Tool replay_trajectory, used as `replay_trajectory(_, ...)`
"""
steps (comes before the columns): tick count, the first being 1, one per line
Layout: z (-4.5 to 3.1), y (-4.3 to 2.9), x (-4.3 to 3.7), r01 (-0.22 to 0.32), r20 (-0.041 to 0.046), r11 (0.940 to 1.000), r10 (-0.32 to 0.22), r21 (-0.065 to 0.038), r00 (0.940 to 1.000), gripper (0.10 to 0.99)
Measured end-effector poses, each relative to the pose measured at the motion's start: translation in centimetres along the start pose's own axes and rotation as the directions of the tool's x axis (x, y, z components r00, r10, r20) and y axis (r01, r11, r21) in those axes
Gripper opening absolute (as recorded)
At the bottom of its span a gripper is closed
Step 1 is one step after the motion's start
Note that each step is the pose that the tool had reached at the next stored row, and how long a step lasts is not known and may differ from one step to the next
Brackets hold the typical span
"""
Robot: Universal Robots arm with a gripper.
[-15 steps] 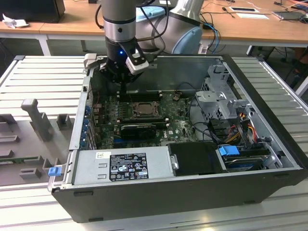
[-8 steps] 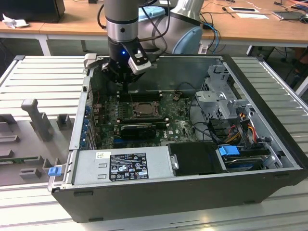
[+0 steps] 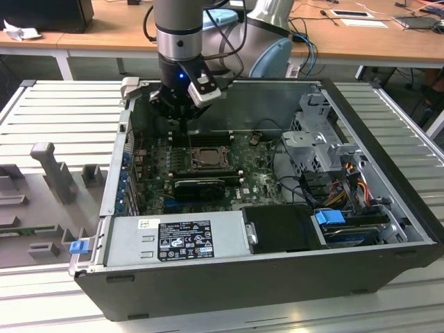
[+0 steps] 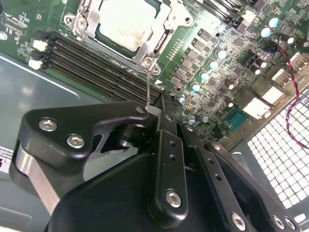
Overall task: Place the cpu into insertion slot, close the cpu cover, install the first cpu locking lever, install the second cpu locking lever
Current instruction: 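Install the first cpu locking lever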
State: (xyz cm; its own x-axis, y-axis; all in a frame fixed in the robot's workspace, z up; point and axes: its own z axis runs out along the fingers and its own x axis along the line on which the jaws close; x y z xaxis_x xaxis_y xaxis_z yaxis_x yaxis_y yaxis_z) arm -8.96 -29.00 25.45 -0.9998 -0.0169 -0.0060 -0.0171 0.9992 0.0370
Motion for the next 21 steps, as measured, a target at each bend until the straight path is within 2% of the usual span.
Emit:
replay_trajectory(14, 0.03, -0.02, -1.04, 0.0, 0.0, 1.0, 0.0, 0.0, 1.0, 0.106)
replay_trajectory(18, 0.05, -0.03, -1.75, 0.0, 0.0, 1.0, 0.0, 0.0, 1.0, 0.106)
replay_trajectory(21, 0.1, -0.05, -2.65, 0.0, -0.0001, 1.0, 0.0, 0.0, 1.0, 0.106)
